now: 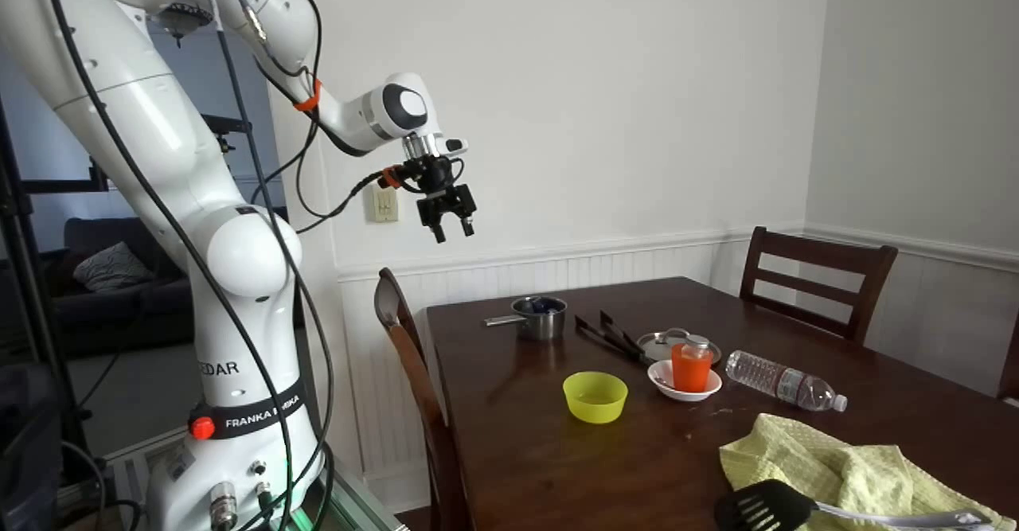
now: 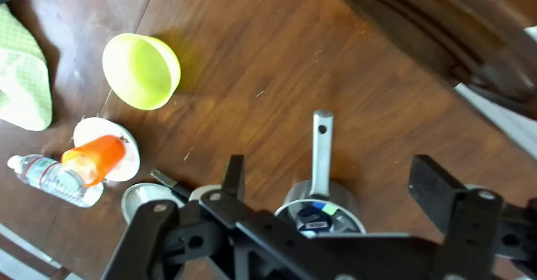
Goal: Pick up the object from the silver pot and put it in the yellow bowl
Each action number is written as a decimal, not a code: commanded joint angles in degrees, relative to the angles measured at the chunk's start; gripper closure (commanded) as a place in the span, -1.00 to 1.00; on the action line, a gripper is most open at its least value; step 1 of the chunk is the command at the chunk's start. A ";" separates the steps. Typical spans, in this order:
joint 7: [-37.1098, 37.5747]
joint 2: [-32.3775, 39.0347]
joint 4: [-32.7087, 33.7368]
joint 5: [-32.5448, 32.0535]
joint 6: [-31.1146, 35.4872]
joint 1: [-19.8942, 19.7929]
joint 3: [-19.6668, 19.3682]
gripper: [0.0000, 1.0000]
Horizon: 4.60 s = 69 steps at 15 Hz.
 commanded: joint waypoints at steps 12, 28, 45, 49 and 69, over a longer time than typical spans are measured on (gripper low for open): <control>0.91 38.42 27.79 -4.57 17.02 1.23 -11.02 -1.00; -13.45 63.92 50.00 1.07 22.27 4.12 -12.68 -1.00; -12.25 67.45 55.11 3.70 15.54 6.39 -14.43 0.43; -12.37 68.14 55.91 3.65 12.71 6.99 -14.14 0.97; 15.63 34.72 16.35 -3.43 20.71 6.73 -23.30 0.77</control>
